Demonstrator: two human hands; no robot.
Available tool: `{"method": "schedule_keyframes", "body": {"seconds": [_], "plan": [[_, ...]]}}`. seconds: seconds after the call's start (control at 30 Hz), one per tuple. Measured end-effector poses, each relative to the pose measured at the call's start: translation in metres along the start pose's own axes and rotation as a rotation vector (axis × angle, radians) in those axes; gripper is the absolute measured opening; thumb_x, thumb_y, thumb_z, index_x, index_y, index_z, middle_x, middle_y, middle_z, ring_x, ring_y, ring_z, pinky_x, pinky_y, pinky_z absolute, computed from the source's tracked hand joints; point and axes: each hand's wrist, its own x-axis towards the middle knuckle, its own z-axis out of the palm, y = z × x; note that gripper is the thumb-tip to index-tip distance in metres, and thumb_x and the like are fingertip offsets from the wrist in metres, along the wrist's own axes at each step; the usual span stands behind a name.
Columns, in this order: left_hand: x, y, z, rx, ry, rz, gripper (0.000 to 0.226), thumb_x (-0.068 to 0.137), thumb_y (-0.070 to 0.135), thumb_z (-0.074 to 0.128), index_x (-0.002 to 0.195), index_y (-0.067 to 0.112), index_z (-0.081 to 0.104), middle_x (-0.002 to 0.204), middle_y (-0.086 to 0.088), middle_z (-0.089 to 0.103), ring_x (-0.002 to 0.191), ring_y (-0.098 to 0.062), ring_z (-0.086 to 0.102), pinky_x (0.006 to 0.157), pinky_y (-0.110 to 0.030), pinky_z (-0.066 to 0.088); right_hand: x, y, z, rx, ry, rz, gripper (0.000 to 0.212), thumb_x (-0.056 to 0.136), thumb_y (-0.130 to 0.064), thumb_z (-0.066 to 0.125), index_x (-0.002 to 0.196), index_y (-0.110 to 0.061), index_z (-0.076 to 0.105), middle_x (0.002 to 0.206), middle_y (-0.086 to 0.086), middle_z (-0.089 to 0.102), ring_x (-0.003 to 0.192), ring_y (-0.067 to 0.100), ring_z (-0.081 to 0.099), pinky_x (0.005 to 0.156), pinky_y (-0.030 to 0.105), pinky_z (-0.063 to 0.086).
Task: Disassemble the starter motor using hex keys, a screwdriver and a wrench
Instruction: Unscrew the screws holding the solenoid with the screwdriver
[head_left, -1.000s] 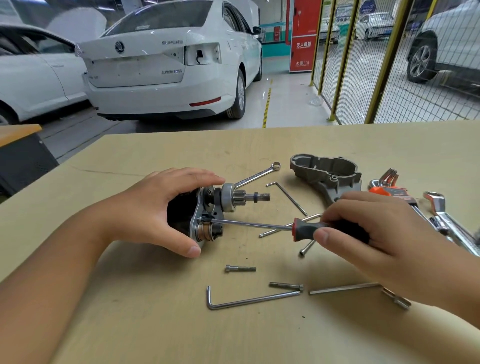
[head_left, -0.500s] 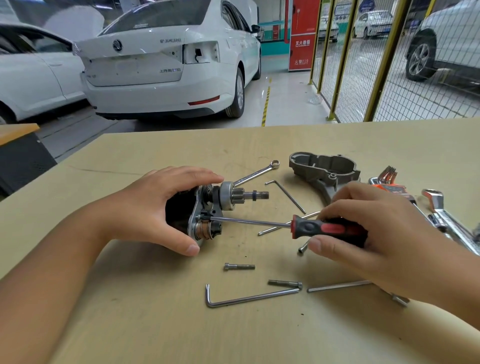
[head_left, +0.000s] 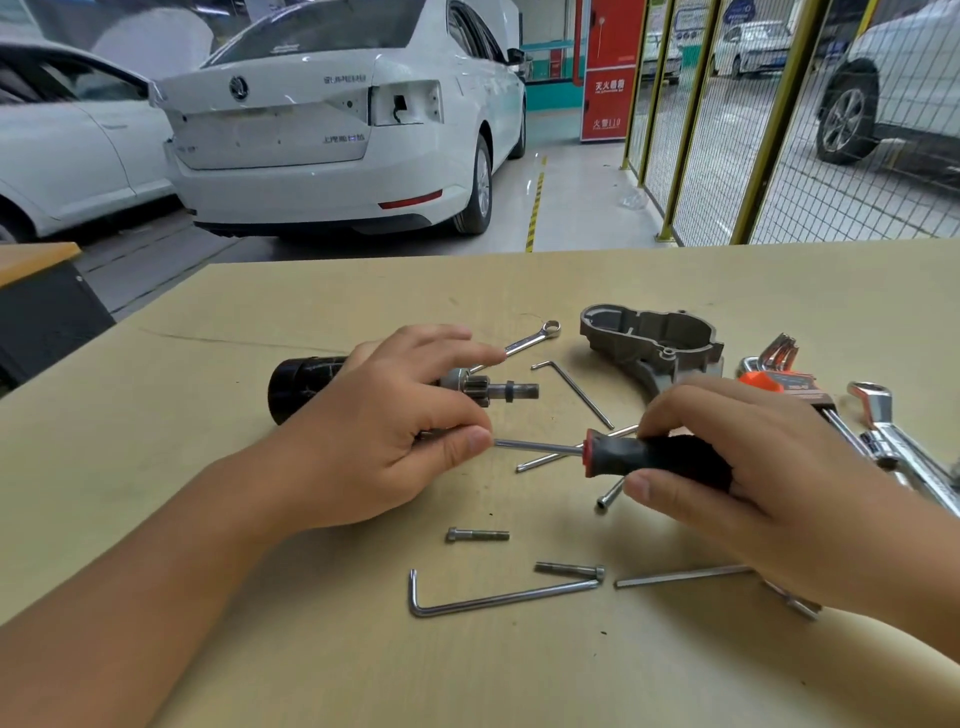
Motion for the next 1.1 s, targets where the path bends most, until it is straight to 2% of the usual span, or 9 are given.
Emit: {"method": "schedule_keyframes", "body": {"seconds": [0.23, 0.4, 0.53, 0.63, 0.7, 0.8, 0.9, 1.0, 1.1], "plan": [[0.001, 0.008, 0.005, 0.061, 0.014, -0.003, 0.039, 0.101, 0.049, 0.046, 0.096, 0.027, 0.078, 0.147, 0.016, 0.059, 0.149, -0.017, 0.039, 0.11, -0.054, 0.035, 0.001, -0.002, 0.0, 0.0, 0.047, 0.017, 0.028, 0.077, -0.051, 0.074, 0.094, -0.029, 0.069, 0.084, -0.018, 0.061, 0.08, 0.004, 0.058, 0.068, 0.013, 0.042], [0.002, 0.012, 0.004, 0.037, 0.038, -0.041, 0.022, 0.096, 0.039, 0.061, 0.09, 0.026, 0.078, 0.14, 0.021, 0.062, 0.145, -0.014, 0.043, 0.107, -0.049, 0.034, 0.002, -0.004, 0.0, 0.076, 0.064, 0.116, 0.032, 0.065, -0.055, 0.082, 0.088, -0.035, 0.072, 0.082, -0.016, 0.064, 0.08, 0.008, 0.062, 0.065, 0.014, 0.042], [0.002, 0.012, 0.004, 0.005, 0.059, -0.066, 0.018, 0.094, 0.034, 0.063, 0.09, 0.025, 0.077, 0.135, 0.022, 0.064, 0.141, -0.014, 0.047, 0.104, -0.049, 0.035, 0.005, -0.006, 0.0, 0.403, 0.137, 0.38, 0.052, 0.047, -0.056, 0.098, 0.087, -0.032, 0.076, 0.072, -0.004, 0.07, 0.06, 0.011, 0.063, 0.055, 0.016, 0.046], [0.003, 0.012, 0.005, 0.001, 0.067, -0.08, 0.015, 0.091, 0.035, 0.066, 0.089, 0.024, 0.076, 0.133, 0.023, 0.065, 0.139, -0.013, 0.048, 0.103, -0.045, 0.033, 0.007, -0.005, 0.003, 0.781, 0.169, 0.552, 0.063, 0.04, -0.053, 0.099, 0.086, -0.017, 0.076, 0.066, 0.012, 0.064, 0.049, 0.024, 0.053, 0.049, 0.034, 0.048], [0.002, 0.012, 0.005, 0.001, 0.07, -0.082, 0.013, 0.089, 0.036, 0.068, 0.088, 0.025, 0.074, 0.133, 0.024, 0.065, 0.139, -0.011, 0.049, 0.103, -0.042, 0.032, 0.009, -0.006, 0.002, 0.973, 0.126, 0.65, 0.063, 0.049, -0.054, 0.096, 0.084, -0.007, 0.072, 0.069, 0.016, 0.062, 0.046, 0.024, 0.047, 0.043, 0.032, 0.043], [0.002, 0.014, 0.005, 0.006, 0.066, -0.094, 0.012, 0.088, 0.039, 0.068, 0.088, 0.027, 0.072, 0.132, 0.025, 0.065, 0.138, -0.008, 0.048, 0.103, -0.039, 0.029, 0.011, -0.007, -0.001, 1.071, 0.06, 0.73, 0.054, 0.068, -0.049, 0.081, 0.085, 0.001, 0.067, 0.074, 0.02, 0.066, 0.042, 0.02, 0.045, 0.039, 0.028, 0.039], [0.003, 0.013, 0.002, -0.003, 0.05, -0.13, 0.017, 0.089, 0.047, 0.065, 0.09, 0.031, 0.071, 0.132, 0.025, 0.064, 0.137, -0.005, 0.048, 0.106, -0.041, 0.032, 0.011, -0.005, -0.001, 1.088, 0.075, 0.732, 0.053, 0.065, -0.044, 0.078, 0.084, 0.004, 0.065, 0.076, 0.023, 0.068, 0.043, 0.019, 0.045, 0.039, 0.029, 0.038], [0.002, 0.01, -0.002, 0.038, -0.043, -0.11, 0.036, 0.096, 0.057, 0.047, 0.096, 0.035, 0.075, 0.141, 0.026, 0.06, 0.141, -0.005, 0.041, 0.107, -0.039, 0.028, 0.011, -0.004, 0.0, 1.113, 0.095, 0.699, 0.044, 0.065, -0.037, 0.08, 0.085, 0.0, 0.067, 0.077, 0.023, 0.067, 0.044, 0.021, 0.046, 0.04, 0.031, 0.042], [0.001, 0.009, -0.001, 0.054, -0.047, -0.085, 0.031, 0.1, 0.044, 0.051, 0.099, 0.029, 0.079, 0.145, 0.022, 0.059, 0.145, -0.009, 0.04, 0.109, -0.038, 0.024, 0.012, -0.003, 0.001, 1.136, 0.117, 0.676, 0.036, 0.065, -0.033, 0.08, 0.084, -0.003, 0.07, 0.074, 0.02, 0.065, 0.045, 0.023, 0.048, 0.041, 0.032, 0.044]]}}
